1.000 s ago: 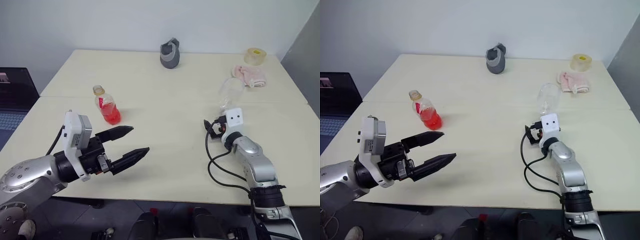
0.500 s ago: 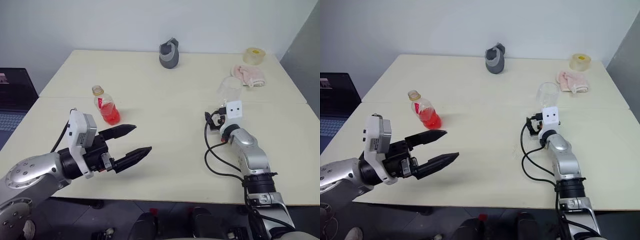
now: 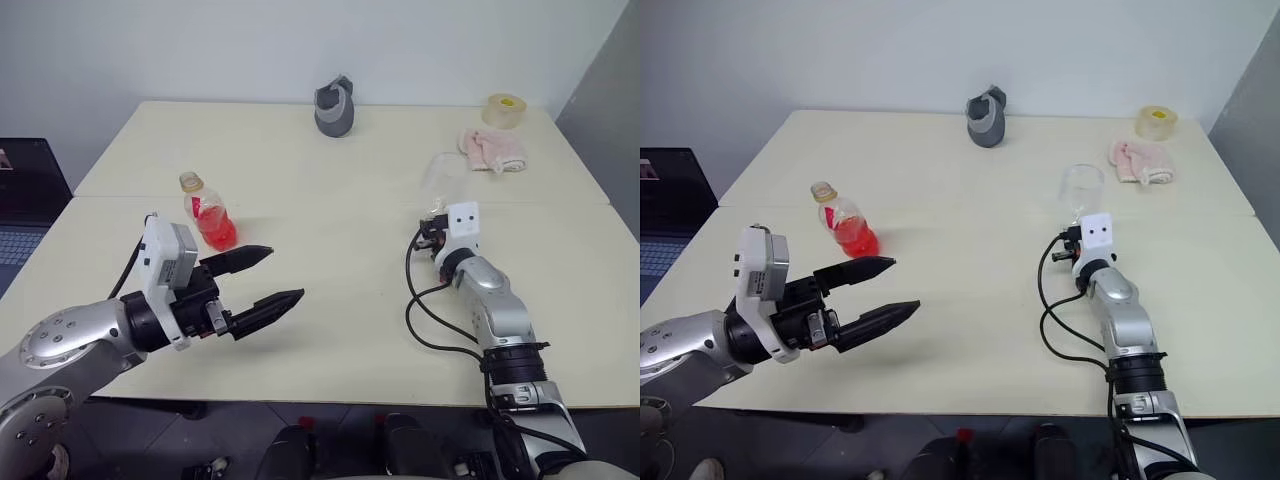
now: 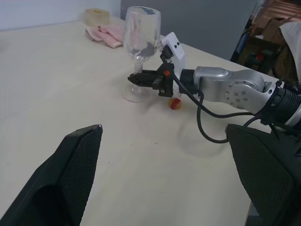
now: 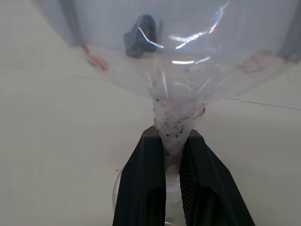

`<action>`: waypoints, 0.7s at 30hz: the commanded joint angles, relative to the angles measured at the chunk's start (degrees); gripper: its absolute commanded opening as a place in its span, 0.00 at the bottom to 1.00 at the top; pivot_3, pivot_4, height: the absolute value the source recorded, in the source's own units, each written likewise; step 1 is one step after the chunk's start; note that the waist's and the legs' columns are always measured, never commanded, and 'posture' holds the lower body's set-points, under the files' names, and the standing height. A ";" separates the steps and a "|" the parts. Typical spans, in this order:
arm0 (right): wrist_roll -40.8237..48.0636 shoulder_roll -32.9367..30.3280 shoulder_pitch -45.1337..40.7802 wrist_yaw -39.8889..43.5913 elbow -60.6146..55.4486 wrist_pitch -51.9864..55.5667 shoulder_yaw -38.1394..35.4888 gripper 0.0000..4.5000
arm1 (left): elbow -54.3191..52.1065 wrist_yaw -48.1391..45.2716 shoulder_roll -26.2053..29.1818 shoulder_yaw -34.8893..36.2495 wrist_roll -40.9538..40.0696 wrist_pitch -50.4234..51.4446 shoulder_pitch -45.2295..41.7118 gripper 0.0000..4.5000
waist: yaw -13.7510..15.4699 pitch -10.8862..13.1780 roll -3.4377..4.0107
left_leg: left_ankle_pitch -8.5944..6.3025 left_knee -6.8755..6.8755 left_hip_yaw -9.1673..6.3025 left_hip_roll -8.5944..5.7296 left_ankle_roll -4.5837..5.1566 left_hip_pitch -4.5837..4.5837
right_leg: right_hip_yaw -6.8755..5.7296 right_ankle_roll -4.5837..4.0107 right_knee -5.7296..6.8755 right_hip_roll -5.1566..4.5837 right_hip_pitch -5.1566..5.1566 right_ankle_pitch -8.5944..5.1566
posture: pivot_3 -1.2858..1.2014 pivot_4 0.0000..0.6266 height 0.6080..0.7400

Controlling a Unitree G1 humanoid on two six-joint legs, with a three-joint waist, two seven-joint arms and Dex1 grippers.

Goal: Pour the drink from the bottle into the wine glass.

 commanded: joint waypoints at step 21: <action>-1.58 10.66 -12.72 11.19 20.69 -16.72 8.27 0.03 | -7.91 4.23 -11.45 17.80 8.88 -6.39 25.66 1.00 | 0.12 0.03 0.04 | 0.00 -0.08 -0.02 0.01 -0.01 0.11 | -0.03 -0.02 -0.09 -0.05 0.06 0.00 | 0.52 0.24 1.00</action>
